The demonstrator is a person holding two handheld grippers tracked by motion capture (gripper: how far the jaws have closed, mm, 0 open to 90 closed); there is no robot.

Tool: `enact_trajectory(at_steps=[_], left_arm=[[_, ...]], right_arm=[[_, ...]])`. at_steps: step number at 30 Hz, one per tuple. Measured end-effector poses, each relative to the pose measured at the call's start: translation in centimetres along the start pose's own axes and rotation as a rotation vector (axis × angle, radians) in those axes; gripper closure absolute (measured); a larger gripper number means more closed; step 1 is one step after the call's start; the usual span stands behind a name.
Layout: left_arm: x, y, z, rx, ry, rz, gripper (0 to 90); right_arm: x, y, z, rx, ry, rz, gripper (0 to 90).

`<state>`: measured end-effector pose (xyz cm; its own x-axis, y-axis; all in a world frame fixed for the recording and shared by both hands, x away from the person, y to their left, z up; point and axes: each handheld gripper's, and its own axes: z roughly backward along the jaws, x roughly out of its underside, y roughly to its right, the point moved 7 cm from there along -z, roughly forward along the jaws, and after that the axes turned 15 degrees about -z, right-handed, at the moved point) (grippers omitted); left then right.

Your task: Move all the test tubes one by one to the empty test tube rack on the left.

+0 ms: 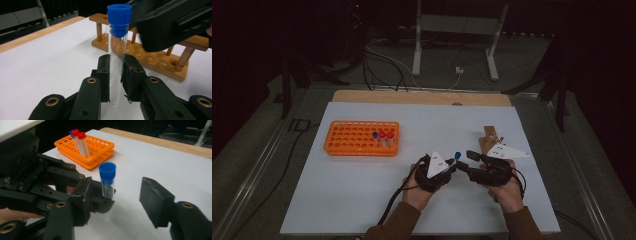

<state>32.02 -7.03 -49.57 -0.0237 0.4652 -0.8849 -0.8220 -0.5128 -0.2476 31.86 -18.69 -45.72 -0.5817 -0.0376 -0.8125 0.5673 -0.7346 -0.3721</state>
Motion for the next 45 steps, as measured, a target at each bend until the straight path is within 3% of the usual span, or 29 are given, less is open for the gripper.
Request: enact_trajectory(at_steps=[7, 19, 24, 45], left_arm=[[0.5, -1.3, 1.3, -0.036, -0.004, 0.012, 77.2], [1.6, -4.0, 3.9, -0.102, -0.013, 0.041, 77.2], [2.0, -5.2, 5.1, -0.131, -0.013, 0.062, 77.1], [4.1, -9.5, 9.4, -0.231, -0.015, 0.133, 77.1]], right_arm=[[-0.2, 0.2, 0.4, 0.025, 0.019, 0.021, 25.2], [-0.7, 1.4, 1.1, 0.070, 0.051, -0.022, 4.1], [-0.8, 1.5, 1.2, 0.078, 0.055, -0.025, 0.3], [-0.9, 2.0, 1.5, 0.098, 0.066, -0.037, 0.2]])
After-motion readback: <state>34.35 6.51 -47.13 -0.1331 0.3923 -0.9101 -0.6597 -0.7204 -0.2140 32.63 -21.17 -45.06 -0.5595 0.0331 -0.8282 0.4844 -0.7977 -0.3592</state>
